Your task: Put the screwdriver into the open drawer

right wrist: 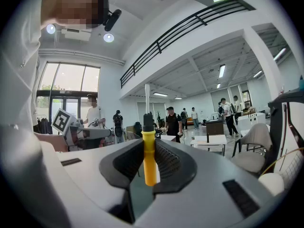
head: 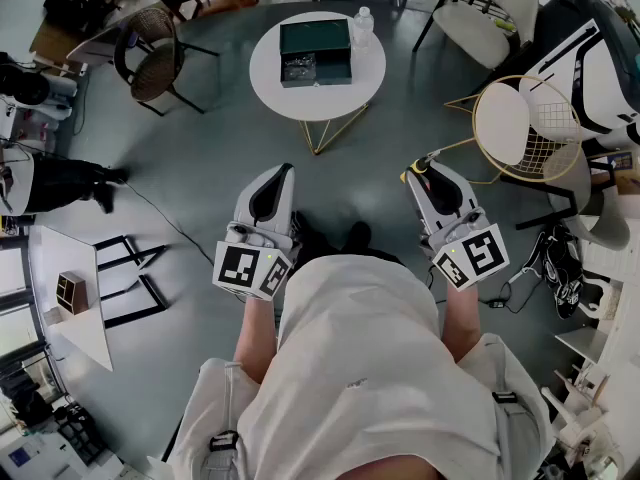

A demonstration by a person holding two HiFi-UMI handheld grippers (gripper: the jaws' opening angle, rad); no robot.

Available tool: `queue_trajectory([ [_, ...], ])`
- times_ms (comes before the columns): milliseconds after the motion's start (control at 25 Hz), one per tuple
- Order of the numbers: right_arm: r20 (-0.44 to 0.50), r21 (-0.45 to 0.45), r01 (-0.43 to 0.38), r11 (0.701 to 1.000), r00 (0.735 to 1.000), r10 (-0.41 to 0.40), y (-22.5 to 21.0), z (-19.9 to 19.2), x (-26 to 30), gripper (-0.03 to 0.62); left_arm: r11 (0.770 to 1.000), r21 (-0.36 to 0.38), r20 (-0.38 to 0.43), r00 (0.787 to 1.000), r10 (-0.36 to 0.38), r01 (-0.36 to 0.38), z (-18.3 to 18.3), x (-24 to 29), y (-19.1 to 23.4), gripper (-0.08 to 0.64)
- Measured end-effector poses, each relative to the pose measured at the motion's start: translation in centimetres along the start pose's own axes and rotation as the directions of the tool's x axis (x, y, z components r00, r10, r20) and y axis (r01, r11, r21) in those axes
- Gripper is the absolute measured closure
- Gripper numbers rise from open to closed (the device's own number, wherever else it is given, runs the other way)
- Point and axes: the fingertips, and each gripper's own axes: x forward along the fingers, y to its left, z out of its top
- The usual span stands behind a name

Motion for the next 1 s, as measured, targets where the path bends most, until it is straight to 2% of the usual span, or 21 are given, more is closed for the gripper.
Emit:
queue_trajectory([
  [480,0.009,-0.004,-0.005,1.0,1.0,0.005,-0.1,0.9,-0.7,0.515,0.999,0.05,-0.012,1.0,0.008,-0.008,1.1,0.1,-0.7,0.549],
  [720,0.024,-0.089,-0.031,0.996,0.999,0.033,0.7,1.8,-0.2,0.515,0.999,0.051,-0.032,0.999,0.013,-0.011,1.1,0.3,-0.9,0.549],
  [840,0.03,-0.071,-0.05,0.996,0.998,0.052,1.2,2.1,0.4,0.515,0.999,0.046,-0.044,0.999,0.016,-0.014,1.2,0.0,-0.4,0.549],
  [1000,0.017,-0.04,-0.033,0.999,0.999,0.033,1.1,1.8,1.8,0.515,0.999,0.031,-0.053,0.998,0.018,-0.016,1.2,0.1,1.1,0.549],
])
